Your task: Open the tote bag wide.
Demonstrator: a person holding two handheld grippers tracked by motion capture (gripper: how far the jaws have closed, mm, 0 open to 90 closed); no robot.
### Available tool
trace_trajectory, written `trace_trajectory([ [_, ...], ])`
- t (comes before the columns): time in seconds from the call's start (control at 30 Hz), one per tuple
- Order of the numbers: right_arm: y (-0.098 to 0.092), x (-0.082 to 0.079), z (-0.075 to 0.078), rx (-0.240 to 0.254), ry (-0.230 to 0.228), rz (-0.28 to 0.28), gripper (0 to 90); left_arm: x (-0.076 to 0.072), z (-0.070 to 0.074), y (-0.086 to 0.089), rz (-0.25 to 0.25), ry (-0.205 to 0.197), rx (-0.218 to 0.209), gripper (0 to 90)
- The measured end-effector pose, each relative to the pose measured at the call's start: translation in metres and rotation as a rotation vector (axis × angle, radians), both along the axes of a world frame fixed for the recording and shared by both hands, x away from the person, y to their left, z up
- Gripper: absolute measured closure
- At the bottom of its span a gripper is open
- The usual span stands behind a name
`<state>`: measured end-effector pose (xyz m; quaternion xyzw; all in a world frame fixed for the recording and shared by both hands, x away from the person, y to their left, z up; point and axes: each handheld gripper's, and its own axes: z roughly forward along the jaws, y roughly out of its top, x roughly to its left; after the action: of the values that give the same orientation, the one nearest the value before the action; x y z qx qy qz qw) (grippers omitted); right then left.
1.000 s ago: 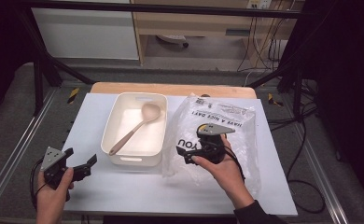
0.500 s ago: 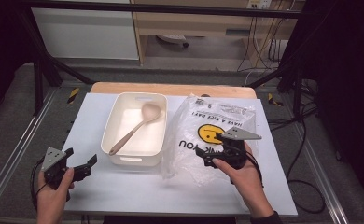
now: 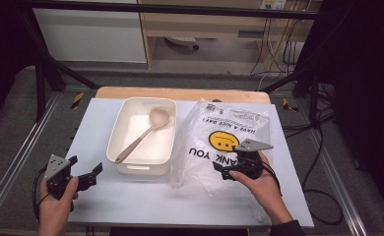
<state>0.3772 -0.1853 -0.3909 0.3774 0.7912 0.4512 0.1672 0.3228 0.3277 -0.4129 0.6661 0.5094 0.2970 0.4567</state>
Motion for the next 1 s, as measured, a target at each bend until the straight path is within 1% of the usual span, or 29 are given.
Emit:
trace_trajectory([
  [0.13,0.006,0.012,-0.015,-0.045,0.028,0.044,6.3,0.000,-0.001,0.002,0.003,0.004,0.001,5.3],
  [0.17,0.008,0.014,-0.019,-0.063,0.035,0.053,6.4,0.000,0.000,0.002,0.003,0.004,-0.001,5.3],
  [0.23,0.010,0.018,-0.026,-0.081,0.051,0.063,6.5,0.000,0.000,0.001,0.001,0.001,-0.002,5.3],
  [0.3,0.012,0.021,-0.034,-0.105,0.058,0.082,6.9,0.000,0.000,0.000,-0.003,0.001,0.002,5.3],
  [0.33,0.013,0.021,-0.037,-0.108,0.062,0.089,7.3,0.001,0.000,0.000,-0.006,0.003,0.001,5.3],
  [0.47,0.015,0.021,-0.051,-0.139,0.098,0.122,6.9,0.000,0.000,0.000,-0.006,0.002,-0.001,5.3],
  [0.5,0.016,0.020,-0.052,-0.145,0.108,0.123,6.7,0.000,0.000,0.001,-0.007,0.002,-0.001,5.3],
  [0.57,0.017,0.020,-0.054,-0.157,0.111,0.129,6.4,0.000,0.000,0.001,-0.007,0.001,-0.001,5.3],
  [0.67,0.017,0.020,-0.059,-0.157,0.122,0.137,6.1,0.000,0.000,0.001,-0.007,0.002,-0.004,5.3],
  [0.83,0.018,0.017,-0.063,-0.169,0.139,0.155,4.8,0.000,0.000,0.001,-0.007,0.003,-0.001,5.3],
  [1.0,0.022,0.015,-0.066,-0.198,0.125,0.142,4.2,0.000,0.000,0.001,-0.006,0.004,-0.002,5.3],
])
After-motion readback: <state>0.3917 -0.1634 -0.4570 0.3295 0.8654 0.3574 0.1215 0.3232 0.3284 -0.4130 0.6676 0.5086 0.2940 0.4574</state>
